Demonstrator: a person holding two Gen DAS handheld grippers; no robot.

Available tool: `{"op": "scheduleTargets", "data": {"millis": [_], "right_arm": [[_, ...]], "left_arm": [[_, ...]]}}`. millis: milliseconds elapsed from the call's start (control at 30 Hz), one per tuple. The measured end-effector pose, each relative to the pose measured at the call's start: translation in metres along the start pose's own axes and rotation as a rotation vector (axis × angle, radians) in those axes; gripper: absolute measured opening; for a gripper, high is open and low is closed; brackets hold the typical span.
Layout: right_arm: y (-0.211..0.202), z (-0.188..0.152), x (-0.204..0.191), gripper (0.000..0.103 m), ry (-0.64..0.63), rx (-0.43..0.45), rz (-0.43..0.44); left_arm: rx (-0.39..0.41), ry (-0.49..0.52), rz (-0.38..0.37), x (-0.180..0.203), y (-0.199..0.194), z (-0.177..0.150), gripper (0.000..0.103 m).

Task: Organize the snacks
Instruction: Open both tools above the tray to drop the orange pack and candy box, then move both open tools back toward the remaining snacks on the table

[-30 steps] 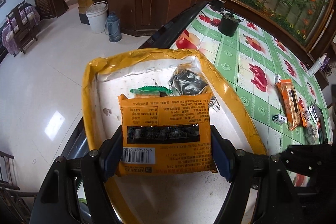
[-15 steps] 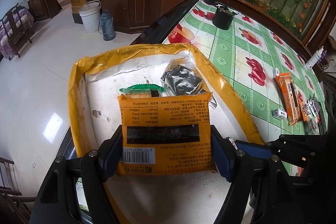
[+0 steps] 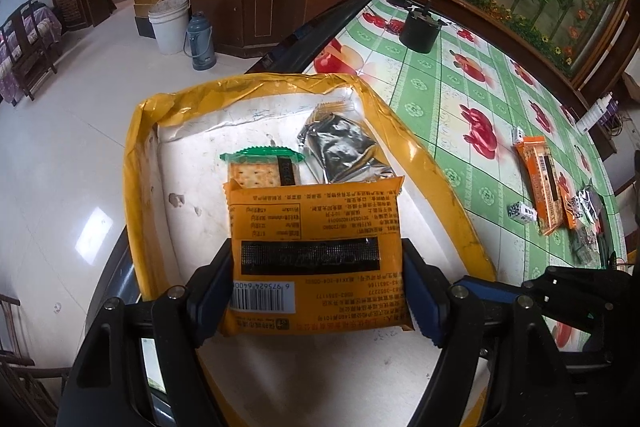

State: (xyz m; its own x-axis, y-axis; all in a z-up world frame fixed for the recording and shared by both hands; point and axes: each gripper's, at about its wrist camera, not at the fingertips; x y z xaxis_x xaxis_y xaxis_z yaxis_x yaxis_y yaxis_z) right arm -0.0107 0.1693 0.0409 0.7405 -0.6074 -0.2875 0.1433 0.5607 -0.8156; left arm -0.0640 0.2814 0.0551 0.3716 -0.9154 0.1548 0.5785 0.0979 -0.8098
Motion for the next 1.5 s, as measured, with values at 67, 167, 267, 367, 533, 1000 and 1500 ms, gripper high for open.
{"op": "scheduleTargets", "data": {"millis": [67, 167, 267, 367, 533, 1000, 1500], "right_arm": [[-0.006, -0.003, 0.0, 0.025, 0.008, 0.009, 0.002], [-0.016, -0.008, 0.003, 0.025, 0.027, 0.02, 0.009], [-0.028, -0.013, 0.008, 0.025, 0.05, 0.035, 0.014], [-0.041, -0.02, 0.017, 0.025, 0.084, 0.055, 0.017], [-0.069, -0.035, 0.041, 0.025, 0.162, 0.106, 0.004], [-0.129, -0.11, 0.129, 0.025, 0.41, 0.137, -0.087], [-0.187, -0.214, 0.199, 0.025, 0.606, 0.141, -0.163]], "left_arm": [[-0.001, -0.001, -0.001, 0.002, -0.001, -0.001, 0.077], [0.012, -0.004, -0.002, 0.004, -0.005, -0.001, 0.082], [0.018, 0.005, 0.0, 0.01, -0.008, -0.001, 0.082], [0.024, 0.007, -0.008, 0.018, -0.014, -0.001, 0.082], [0.044, 0.035, -0.029, 0.038, -0.025, -0.003, 0.082], [0.009, 0.258, -0.163, 0.162, -0.03, -0.033, 0.082], [-0.08, 0.491, -0.297, 0.286, -0.026, -0.082, 0.082]]}}
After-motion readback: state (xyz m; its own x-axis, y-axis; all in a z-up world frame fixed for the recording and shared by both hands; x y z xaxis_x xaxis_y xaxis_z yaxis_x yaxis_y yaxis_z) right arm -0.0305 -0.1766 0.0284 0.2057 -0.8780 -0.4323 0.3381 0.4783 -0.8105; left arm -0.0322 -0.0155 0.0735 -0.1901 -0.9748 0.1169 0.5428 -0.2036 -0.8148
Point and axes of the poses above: each gripper's, at about its wrist camera, not at the fingertips, and y roughly the way its jaws point, x to its right, z to its top, and after that the axes turned 5 degrees about x, right-handed
